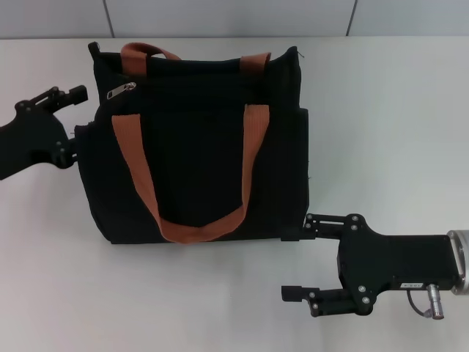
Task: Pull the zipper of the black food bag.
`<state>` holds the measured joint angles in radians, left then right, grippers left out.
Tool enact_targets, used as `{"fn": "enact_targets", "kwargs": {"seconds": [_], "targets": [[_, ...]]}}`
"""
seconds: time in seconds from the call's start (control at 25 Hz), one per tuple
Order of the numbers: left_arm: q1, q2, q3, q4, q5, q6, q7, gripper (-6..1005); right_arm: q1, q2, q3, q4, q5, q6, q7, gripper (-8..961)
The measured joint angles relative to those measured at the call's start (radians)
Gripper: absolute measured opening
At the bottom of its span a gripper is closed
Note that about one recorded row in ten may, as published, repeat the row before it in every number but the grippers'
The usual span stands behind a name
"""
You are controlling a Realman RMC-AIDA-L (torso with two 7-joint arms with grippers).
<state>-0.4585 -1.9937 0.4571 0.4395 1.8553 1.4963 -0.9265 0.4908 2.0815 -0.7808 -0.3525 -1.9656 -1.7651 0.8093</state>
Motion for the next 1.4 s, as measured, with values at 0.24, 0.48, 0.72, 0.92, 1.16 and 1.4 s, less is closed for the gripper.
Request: {"fn": "enact_targets", "kwargs": {"seconds": [0.24,0.48,0.72,0.92,1.16,1.4], "targets": [[-0.012,-0.001,-0.009,0.0,-0.015,0.011,0.005,731,0.0,0.0,0.0,-0.001,0.004,0.0,0.0,711],[-0.011,-0.008,-0.009,0.0,-0.055,0.064,0.006,608,0.002,0.0,0.001,-0.002,0.052,-0.018,0.001,708],[0.005,-0.009,-0.009,0.0,-0.122,0.117,0.018,389,0.003,0.0,0.003,0.001,0.156,-0.068,0.035,704],[0.022,-0.038,-0.009,-0.001,-0.171,0.141,0.091,171,0.028,0.001,0.003,-0.002,0.293,-0.126,0.216,701],[0.033,-0.063,-0.008,0.001,-0.202,0.151,0.152,18,0.115,-0.007,0.0,-0.064,0.354,-0.113,0.628,697],[0.01,-0.068,-0.005,0.0,-0.215,0.156,0.157,19,0.205,-0.01,-0.01,-0.142,0.351,-0.021,0.92,694]]}}
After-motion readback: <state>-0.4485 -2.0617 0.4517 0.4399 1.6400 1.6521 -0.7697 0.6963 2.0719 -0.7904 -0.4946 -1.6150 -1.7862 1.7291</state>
